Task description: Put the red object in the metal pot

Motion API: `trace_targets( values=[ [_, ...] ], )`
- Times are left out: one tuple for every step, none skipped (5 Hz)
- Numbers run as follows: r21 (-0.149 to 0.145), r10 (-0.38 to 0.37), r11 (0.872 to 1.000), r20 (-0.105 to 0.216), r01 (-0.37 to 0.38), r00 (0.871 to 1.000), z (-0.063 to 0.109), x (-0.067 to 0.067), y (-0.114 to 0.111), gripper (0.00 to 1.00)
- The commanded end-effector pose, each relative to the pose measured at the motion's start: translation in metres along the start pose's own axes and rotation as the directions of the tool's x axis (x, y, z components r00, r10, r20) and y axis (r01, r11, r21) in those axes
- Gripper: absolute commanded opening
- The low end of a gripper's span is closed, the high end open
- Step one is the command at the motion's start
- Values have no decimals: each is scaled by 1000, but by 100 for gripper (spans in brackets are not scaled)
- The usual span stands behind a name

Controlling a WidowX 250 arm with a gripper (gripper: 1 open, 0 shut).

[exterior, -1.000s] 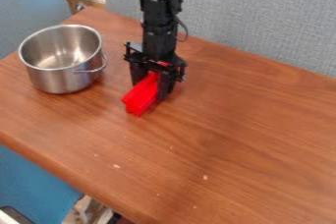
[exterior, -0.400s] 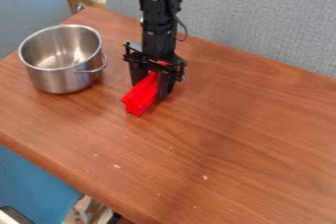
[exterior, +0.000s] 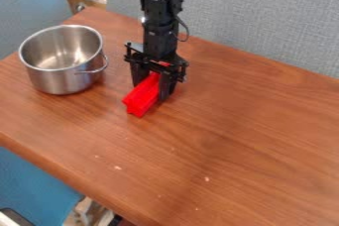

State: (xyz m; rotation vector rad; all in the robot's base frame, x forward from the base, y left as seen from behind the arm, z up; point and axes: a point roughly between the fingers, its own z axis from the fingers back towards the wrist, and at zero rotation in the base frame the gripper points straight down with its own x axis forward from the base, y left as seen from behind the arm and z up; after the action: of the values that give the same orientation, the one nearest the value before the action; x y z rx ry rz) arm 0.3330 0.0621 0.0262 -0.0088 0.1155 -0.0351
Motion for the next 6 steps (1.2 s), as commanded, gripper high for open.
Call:
trace_targets(
  values=[
    [10,11,1000,56,-12,998,22,4,9,0],
    [6,14,1000,63,-15,998,28,3,11,0],
    [3,17,1000,68,-17,998,33,2,12,0],
    [0,20,1000,74,-20,997,39,2,13,0],
    [-3,22,1000,78,-22,997,44,1,14,0],
    [-5,25,1000,83,-24,996,50,0,16,0]
  ],
)
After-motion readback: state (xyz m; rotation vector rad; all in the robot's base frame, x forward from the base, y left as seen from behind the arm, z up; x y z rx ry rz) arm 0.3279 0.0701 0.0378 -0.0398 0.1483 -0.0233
